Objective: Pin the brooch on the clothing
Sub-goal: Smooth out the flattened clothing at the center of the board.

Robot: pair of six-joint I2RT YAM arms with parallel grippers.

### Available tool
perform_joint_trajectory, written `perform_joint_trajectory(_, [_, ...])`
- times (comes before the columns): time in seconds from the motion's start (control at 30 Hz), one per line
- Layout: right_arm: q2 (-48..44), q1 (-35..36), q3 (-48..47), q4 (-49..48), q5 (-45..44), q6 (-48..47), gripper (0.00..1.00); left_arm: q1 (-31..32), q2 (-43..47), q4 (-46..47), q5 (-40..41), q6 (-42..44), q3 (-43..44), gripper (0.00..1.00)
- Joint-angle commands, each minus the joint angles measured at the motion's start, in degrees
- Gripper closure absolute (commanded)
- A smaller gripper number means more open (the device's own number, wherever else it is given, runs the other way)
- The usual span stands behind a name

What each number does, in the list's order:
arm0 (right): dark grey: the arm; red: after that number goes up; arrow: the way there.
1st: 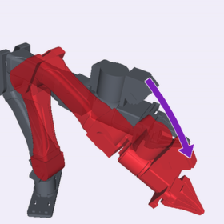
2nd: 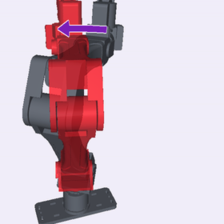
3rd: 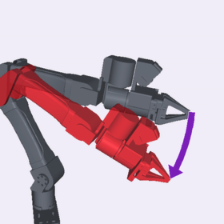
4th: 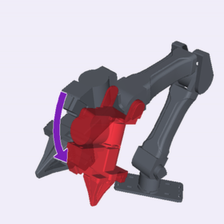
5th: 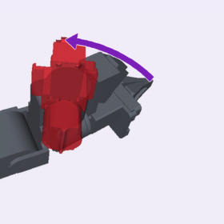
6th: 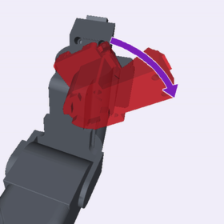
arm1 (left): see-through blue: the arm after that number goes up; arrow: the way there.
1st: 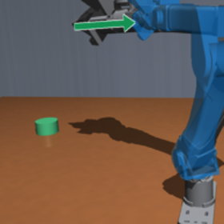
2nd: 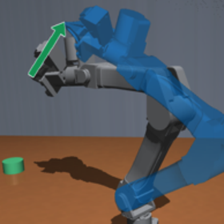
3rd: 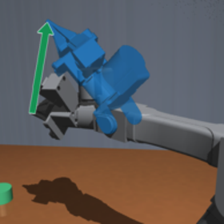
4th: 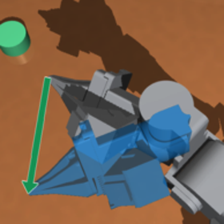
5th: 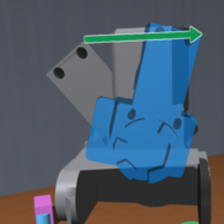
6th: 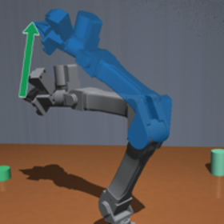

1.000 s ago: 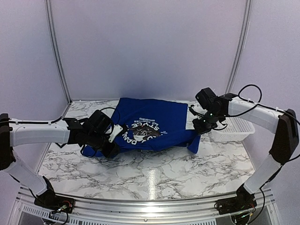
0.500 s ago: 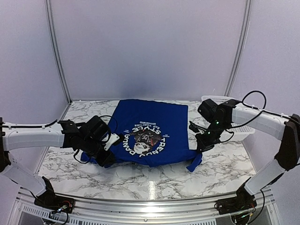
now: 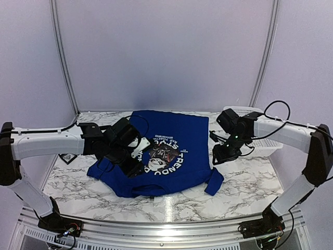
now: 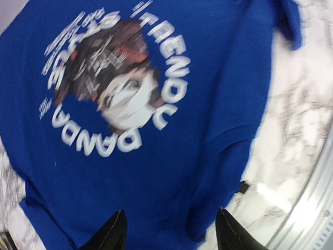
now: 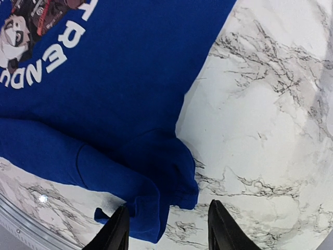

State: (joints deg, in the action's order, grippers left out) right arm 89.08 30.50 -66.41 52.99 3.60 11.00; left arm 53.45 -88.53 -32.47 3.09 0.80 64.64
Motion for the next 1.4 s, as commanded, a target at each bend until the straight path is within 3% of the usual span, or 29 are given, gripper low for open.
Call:
perform_joint_trajectory(0.0, [-8.82,0.33,4.66,-3.17,4.29,5.11,0.55,8.95,-2.68,3.21,-7.09,9.34,5.25,0.43])
perform_joint_trajectory(0.13, [-15.13,-0.97,11.55,-8.60,5.28,10.43,0.58,12.20,-10.70,6.17,-12.09,11.25,10.85,0.63])
perform_joint_trajectory(0.2, [-16.36,-2.52,14.67,-10.41,4.41,11.88,0.62,13.38,-15.56,5.99,-11.86,12.24,14.24,0.66])
perform_joint_trajectory(0.27, [-17.16,-4.29,17.52,-12.89,4.30,12.84,0.65,14.77,-19.39,5.71,-11.03,13.69,16.66,0.66])
perform_joint_trajectory(0.4, [-18.28,-6.48,22.70,-18.94,5.14,14.21,0.68,15.52,-24.43,5.83,-9.12,15.97,19.98,0.52])
perform_joint_trajectory(0.47, [-17.40,-6.77,24.26,-20.86,6.14,14.21,0.69,15.51,-27.64,5.76,-6.39,16.83,21.83,0.50])
perform_joint_trajectory(0.57, [-14.79,-6.91,26.58,-23.64,8.10,13.83,0.66,15.46,-31.21,5.96,0.61,16.17,23.99,0.52])
perform_joint_trajectory(0.87, [-10.58,-7.04,30.21,-30.17,9.70,14.52,0.67,15.46,-33.07,8.45,9.36,15.15,22.17,0.66])
perform_joint_trajectory(0.93, [-9.20,-7.03,30.40,-31.58,10.40,14.49,0.78,15.46,-32.56,9.36,9.84,15.39,21.12,0.72])
perform_joint_trajectory(1.03, [-8.20,-7.41,30.08,-32.30,10.38,14.17,0.95,15.42,-32.17,9.79,10.19,15.40,20.22,0.96])
perform_joint_trajectory(1.07, [-8.19,-7.70,29.88,-32.15,10.04,13.73,1.00,15.43,-31.75,9.79,9.76,15.31,19.77,1.00])
perform_joint_trajectory(1.17, [-8.62,-9.32,28.41,-30.81,9.16,12.18,1.00,15.37,-28.44,9.75,4.78,14.75,17.96,1.00])
perform_joint_trajectory(1.37, [-7.08,-10.34,20.64,-24.06,3.60,7.16,1.00,15.37,-17.32,9.43,-18.08,16.18,12.03,1.00])
